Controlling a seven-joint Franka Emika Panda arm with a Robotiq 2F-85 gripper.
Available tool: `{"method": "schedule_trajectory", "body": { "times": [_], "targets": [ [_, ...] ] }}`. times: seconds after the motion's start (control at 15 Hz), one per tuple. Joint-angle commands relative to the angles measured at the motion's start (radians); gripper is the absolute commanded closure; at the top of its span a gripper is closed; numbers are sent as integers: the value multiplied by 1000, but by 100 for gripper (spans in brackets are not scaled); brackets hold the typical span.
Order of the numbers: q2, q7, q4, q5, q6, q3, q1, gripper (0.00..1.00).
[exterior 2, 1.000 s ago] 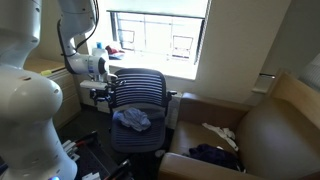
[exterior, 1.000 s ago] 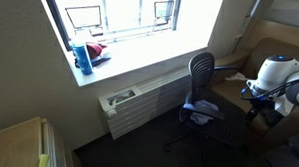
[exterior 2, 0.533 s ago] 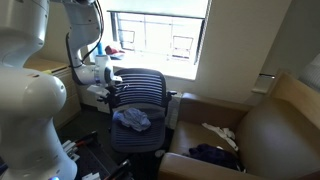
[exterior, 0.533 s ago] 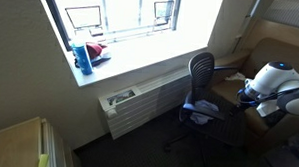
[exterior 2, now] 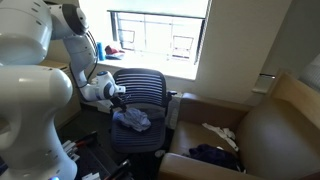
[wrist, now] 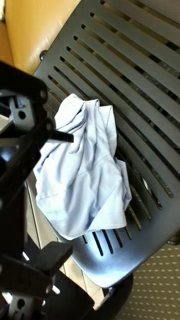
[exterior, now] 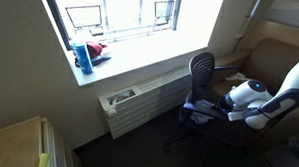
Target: Move the blue shirt to the sofa chair
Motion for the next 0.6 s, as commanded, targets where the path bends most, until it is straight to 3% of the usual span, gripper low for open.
{"method": "schedule_trajectory", "body": {
  "times": [0.0,0.2,0.33,0.53],
  "targets": [
    [-2,-67,1,72,0,9,2,0],
    [-17,-49,-15,112,5,-45,40,0],
    [-30,-30,-4,197,33,-24,-28,0],
    [-68,-72,22,231,56,103,-246,0]
  ]
}}
